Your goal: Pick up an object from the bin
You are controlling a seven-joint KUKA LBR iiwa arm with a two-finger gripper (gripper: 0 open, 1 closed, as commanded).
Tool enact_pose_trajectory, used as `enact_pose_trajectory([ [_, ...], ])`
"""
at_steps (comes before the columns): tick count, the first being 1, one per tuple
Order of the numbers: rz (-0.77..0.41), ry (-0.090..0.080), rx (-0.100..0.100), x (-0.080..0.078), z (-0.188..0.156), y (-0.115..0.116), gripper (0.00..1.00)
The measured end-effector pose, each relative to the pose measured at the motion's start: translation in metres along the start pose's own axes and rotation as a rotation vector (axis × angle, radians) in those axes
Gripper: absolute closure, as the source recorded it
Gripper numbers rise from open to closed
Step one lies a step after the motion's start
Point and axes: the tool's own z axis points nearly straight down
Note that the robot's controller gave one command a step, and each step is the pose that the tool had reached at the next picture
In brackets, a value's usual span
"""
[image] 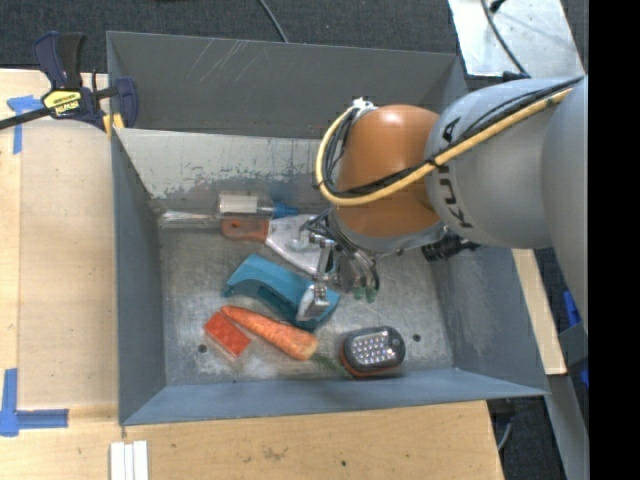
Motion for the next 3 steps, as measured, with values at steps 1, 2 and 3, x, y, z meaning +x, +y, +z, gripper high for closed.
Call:
enact_pose_trajectory([
  [1, -0.025, 0.009, 0.002, -0.011, 0.014, 0.02, 0.0],
  [2, 0.132, 0.006, 0.001, -0.006, 0.008, 0.025, 0.0],
  [3, 0.046, 0.004, -0.001, -0.012, 0.057, 0.032, 0.0],
])
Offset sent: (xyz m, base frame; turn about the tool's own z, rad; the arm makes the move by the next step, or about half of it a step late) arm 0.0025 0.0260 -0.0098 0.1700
